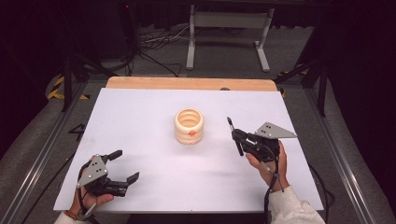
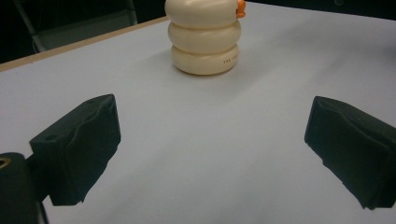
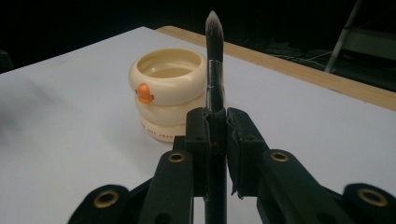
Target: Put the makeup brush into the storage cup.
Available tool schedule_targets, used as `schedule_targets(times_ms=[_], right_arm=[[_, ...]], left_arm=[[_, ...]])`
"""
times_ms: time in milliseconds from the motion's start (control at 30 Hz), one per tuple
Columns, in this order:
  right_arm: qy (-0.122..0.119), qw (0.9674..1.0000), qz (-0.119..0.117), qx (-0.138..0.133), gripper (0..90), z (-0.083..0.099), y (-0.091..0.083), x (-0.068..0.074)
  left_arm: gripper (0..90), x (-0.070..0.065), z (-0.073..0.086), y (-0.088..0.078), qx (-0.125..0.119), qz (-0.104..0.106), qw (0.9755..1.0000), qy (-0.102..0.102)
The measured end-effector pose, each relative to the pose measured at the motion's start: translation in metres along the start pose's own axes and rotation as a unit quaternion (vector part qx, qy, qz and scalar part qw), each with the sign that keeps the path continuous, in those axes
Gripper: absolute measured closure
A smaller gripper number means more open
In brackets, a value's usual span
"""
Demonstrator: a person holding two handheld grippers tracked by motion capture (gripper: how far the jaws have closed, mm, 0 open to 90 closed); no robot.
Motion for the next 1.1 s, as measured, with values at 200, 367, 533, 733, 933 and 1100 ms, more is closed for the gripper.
schedule_targets(times_ms=[200, 367, 533, 733, 933, 1100], right_arm=[[-0.004, 0.9998, 0.004, -0.020, 80.1, -0.011, 0.002, -0.005], [-0.006, 0.9994, 0.003, -0.033, 80.2, -0.018, 0.005, -0.007], [-0.012, 0.9990, 0.003, -0.044, 80.1, -0.027, 0.009, -0.006], [-0.018, 0.9984, 0.005, -0.054, 80.2, -0.037, 0.012, -0.006], [-0.028, 0.9970, 0.006, -0.072, 80.1, -0.053, 0.014, -0.004], [-0.026, 0.9945, 0.000, -0.102, 80.1, -0.067, 0.014, -0.004]], left_arm=[[4.2, 0.000, -0.002, -0.002, -0.009, 0.000, 1.0000, 0.000], [4.2, 0.001, -0.001, -0.001, -0.007, -0.001, 1.0000, -0.002], [4.2, 0.002, -0.002, -0.003, -0.012, -0.001, 0.9999, -0.002], [4.2, 0.002, -0.002, -0.004, -0.016, 0.000, 0.9999, -0.003], [4.1, 0.001, -0.002, -0.004, -0.014, 0.001, 0.9999, -0.001], [4.1, 0.001, -0.001, -0.003, -0.012, 0.003, 0.9999, -0.004]])
Point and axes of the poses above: each handheld gripper's, and its own axes: y roughly forward along the jaws, z roughly out of its underside, x roughly to its left, the point moved 7 cm from there along y, roughly forward along the jaws, and after that the axes turned 9 degrees about -y, right-handed, at the moved point
